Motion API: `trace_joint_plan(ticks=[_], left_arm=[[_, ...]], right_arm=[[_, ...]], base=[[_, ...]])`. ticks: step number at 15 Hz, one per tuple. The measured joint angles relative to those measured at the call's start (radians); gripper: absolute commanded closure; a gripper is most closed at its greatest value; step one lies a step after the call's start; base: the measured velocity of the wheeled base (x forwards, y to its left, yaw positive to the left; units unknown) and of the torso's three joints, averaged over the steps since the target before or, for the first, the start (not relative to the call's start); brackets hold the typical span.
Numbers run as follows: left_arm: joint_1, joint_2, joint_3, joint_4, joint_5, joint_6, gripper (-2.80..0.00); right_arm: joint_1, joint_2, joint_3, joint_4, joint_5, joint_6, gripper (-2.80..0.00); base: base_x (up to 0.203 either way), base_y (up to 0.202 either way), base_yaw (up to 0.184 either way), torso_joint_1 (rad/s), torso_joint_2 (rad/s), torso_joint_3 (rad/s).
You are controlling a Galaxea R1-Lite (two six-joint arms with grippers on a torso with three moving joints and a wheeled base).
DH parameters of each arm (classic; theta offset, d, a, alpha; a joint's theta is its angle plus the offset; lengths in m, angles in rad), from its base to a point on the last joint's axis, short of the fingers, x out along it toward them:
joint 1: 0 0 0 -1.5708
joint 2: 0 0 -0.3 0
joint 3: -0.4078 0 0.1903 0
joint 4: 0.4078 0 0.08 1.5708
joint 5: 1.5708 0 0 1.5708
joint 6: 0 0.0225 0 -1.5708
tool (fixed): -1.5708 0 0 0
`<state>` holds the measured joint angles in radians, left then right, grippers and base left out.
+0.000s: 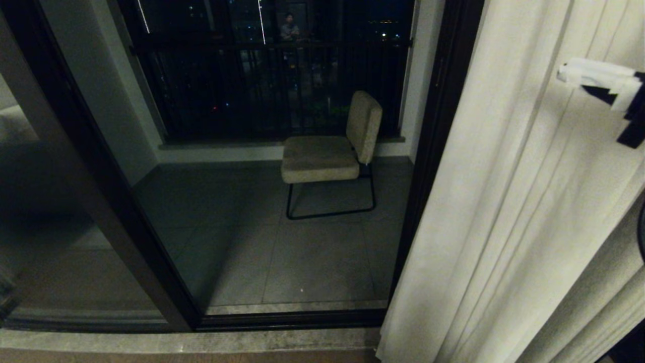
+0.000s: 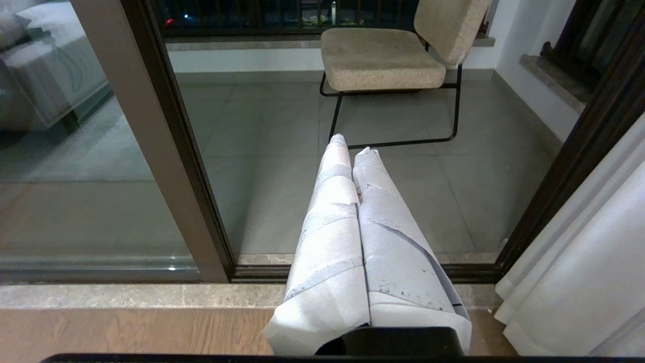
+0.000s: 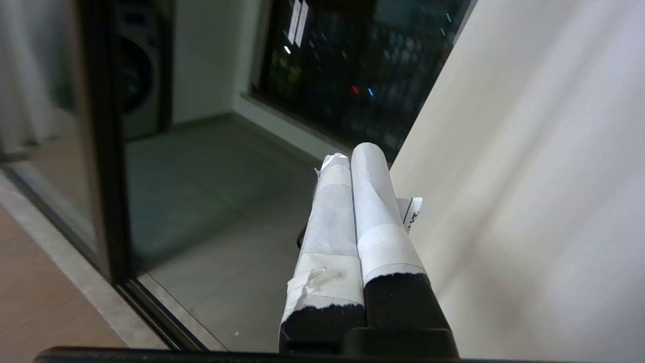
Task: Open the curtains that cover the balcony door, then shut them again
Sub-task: Pull the inner curtains open on both sides
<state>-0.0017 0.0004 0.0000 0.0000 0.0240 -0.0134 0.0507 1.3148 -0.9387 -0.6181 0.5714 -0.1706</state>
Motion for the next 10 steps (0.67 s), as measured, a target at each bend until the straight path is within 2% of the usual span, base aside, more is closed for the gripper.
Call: trace_joint_plan(ticks=[2, 5, 7, 10], left_arm=[[0.0, 0.0, 0.0, 0.0, 0.0, 0.0, 0.0], [0.0, 0.0, 0.0, 0.0, 0.0, 0.0, 0.0], [0.0, 0.0, 0.0, 0.0, 0.0, 0.0, 0.0], [0.0, 0.0, 0.0, 0.0, 0.0, 0.0, 0.0]], right_arm=[[0.072, 0.068, -0.026, -0.003, -0.101, -0.039, 0.0], [0.141, 0.153, -0.08, -0.014, -0.257, -0.045, 0.0], [0.166, 0.202, -0.109, -0.046, -0.359, -0.046, 0.0], [0.175, 0.255, -0.109, -0.128, -0.453, -0.043, 0.0]], base=[[0.0, 0.0, 0.0, 0.0, 0.0, 0.0], [0.0, 0.0, 0.0, 0.0, 0.0, 0.0], [0.0, 0.0, 0.0, 0.0, 0.0, 0.0], [0.0, 0.0, 0.0, 0.0, 0.0, 0.0]])
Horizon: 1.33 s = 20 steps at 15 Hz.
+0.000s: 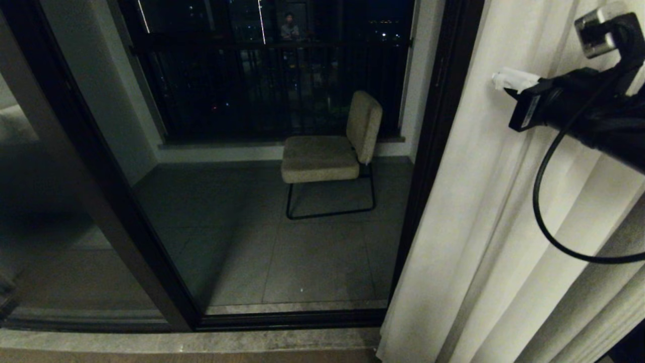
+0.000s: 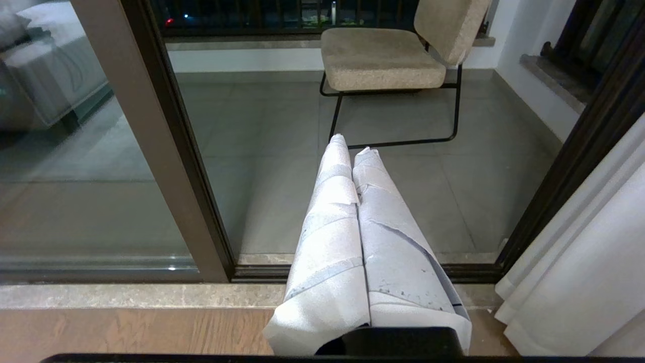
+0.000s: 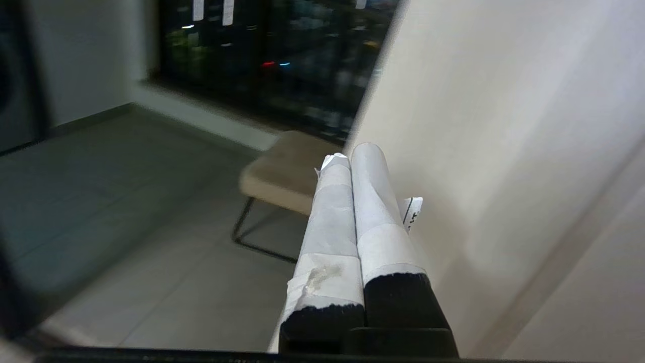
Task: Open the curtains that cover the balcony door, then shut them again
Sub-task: Pull the inner curtains open on both sides
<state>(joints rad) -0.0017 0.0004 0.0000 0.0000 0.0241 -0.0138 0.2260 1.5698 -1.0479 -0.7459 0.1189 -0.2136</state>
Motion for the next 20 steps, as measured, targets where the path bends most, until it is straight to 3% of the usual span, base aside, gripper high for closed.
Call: trace_joint_plan(ticks=[3, 7, 20], left_arm=[[0.0, 0.0, 0.0, 0.0, 0.0, 0.001, 0.0], [0.0, 0.0, 0.0, 0.0, 0.0, 0.0, 0.0], [0.0, 0.0, 0.0, 0.0, 0.0, 0.001, 0.0]], right_arm=[[0.001, 0.034, 0.01, -0.09, -0.106, 0.003, 0.0], [-0.022, 0.049, 0.012, -0.153, -0.175, -0.007, 0.0], [-0.264, 0.06, 0.029, -0.24, -0.187, -0.055, 0.0]], base=[[0.0, 0.0, 0.0, 0.0, 0.0, 0.0], [0.0, 0.0, 0.0, 0.0, 0.0, 0.0], [0.0, 0.0, 0.0, 0.0, 0.0, 0.0]])
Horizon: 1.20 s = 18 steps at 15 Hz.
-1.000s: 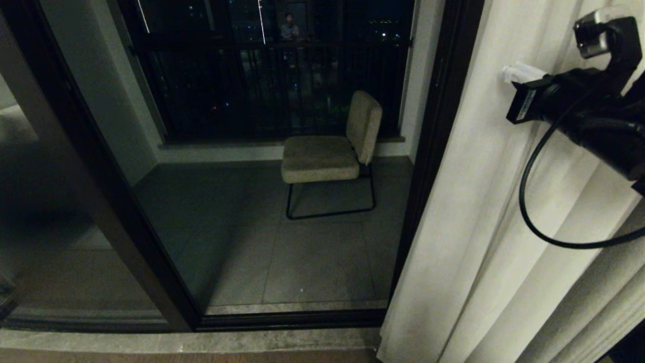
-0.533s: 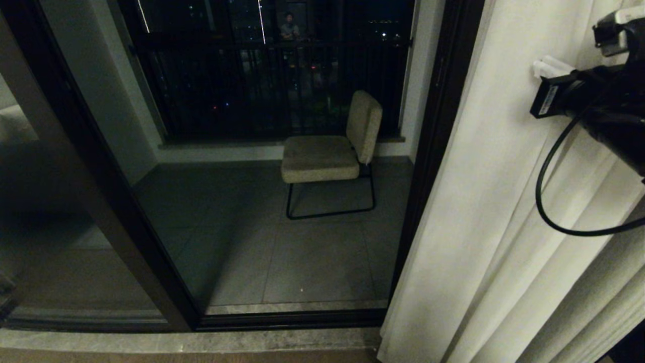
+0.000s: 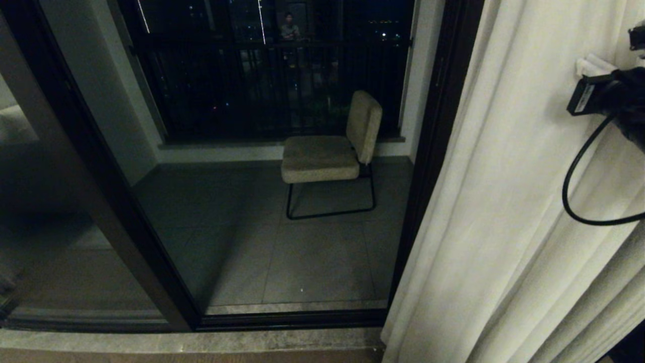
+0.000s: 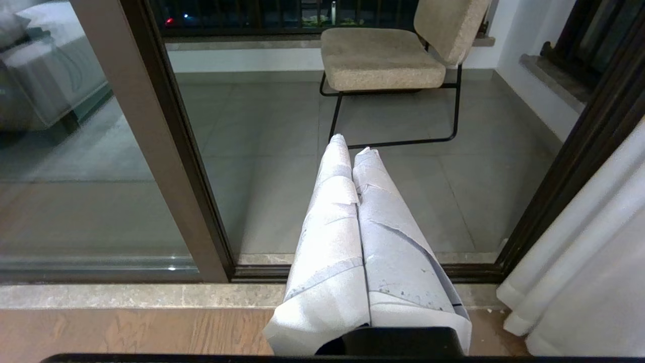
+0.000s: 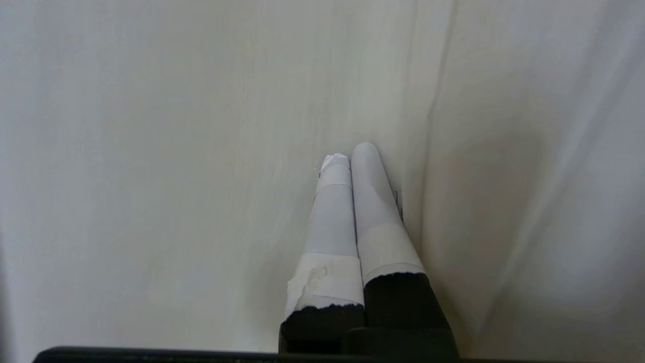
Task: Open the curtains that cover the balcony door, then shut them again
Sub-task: Pull the inner curtains open on both sides
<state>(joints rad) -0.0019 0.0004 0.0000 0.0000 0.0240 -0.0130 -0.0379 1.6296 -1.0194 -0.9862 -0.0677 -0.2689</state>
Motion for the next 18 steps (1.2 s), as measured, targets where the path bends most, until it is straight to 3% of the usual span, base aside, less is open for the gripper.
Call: trace_joint_plan(ticks=[5, 11, 18], left_arm=[[0.001, 0.0, 0.0, 0.0, 0.0, 0.0, 0.0], [0.0, 0.0, 0.0, 0.0, 0.0, 0.0, 0.0], [0.0, 0.0, 0.0, 0.0, 0.0, 0.0, 0.0]], right_arm=[[-0.073, 0.025, 0.013, -0.08, 0.0, -0.009, 0.0], [-0.078, 0.0, 0.072, -0.076, 0.013, -0.006, 0.0], [-0.062, -0.298, 0.324, 0.024, 0.023, 0.019, 0.0]], base=[[0.0, 0.0, 0.0, 0.0, 0.0, 0.0], [0.0, 0.0, 0.0, 0.0, 0.0, 0.0], [0.0, 0.0, 0.0, 0.0, 0.0, 0.0]])
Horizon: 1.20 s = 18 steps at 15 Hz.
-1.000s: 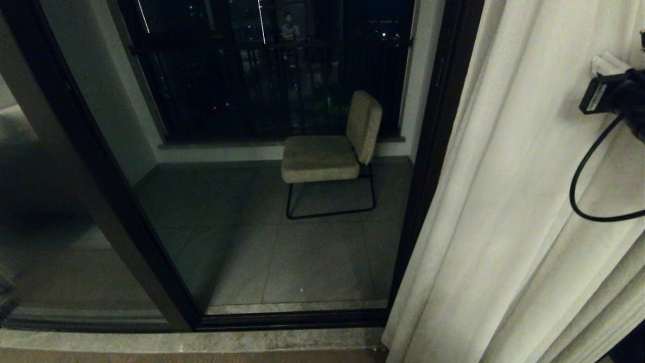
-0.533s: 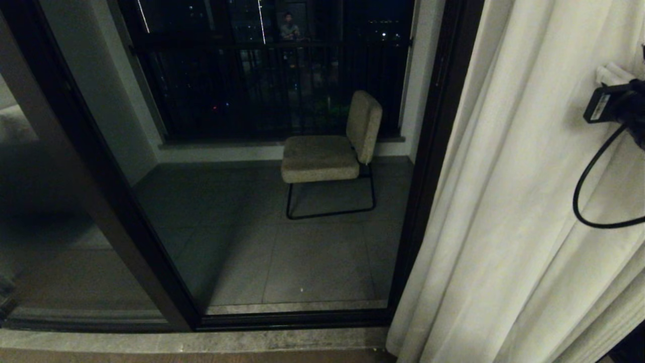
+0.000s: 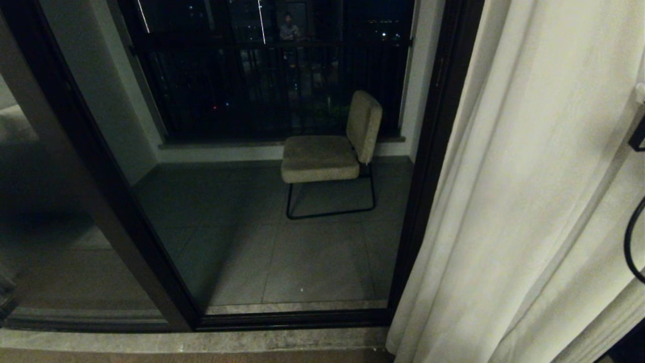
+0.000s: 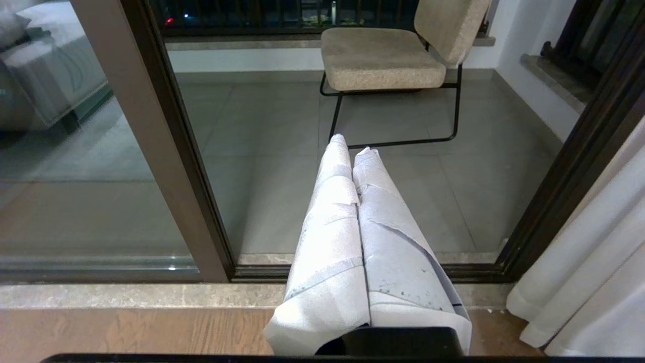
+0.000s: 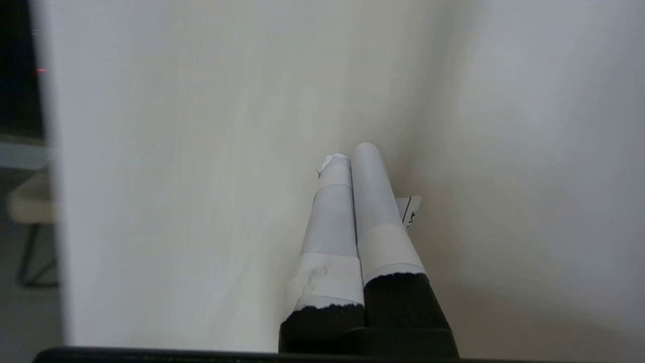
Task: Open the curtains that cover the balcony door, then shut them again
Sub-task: Pull the inner curtains open on both sides
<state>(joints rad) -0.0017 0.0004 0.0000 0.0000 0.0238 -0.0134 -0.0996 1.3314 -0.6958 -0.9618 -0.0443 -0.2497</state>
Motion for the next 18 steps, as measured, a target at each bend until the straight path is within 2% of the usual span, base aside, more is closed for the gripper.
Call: trace_joint_plan(ticks=[7, 10, 15, 18], left_arm=[[0.0, 0.0, 0.0, 0.0, 0.0, -0.001, 0.0], [0.0, 0.0, 0.0, 0.0, 0.0, 0.0, 0.0], [0.0, 0.0, 0.0, 0.0, 0.0, 0.0, 0.0], [0.0, 0.0, 0.0, 0.0, 0.0, 0.0, 0.0]], right_arm=[[0.082, -0.517, 0.191, 0.353, 0.007, 0.028, 0.0], [0.104, -0.751, 0.325, 0.494, 0.007, 0.031, 0.0], [0.115, -1.036, 0.53, 0.624, 0.007, 0.032, 0.0], [0.115, -1.138, 0.622, 0.638, 0.01, 0.032, 0.0]], base=[[0.0, 0.0, 0.0, 0.0, 0.0, 0.0], [0.0, 0.0, 0.0, 0.0, 0.0, 0.0], [0.0, 0.0, 0.0, 0.0, 0.0, 0.0], [0.0, 0.0, 0.0, 0.0, 0.0, 0.0]])
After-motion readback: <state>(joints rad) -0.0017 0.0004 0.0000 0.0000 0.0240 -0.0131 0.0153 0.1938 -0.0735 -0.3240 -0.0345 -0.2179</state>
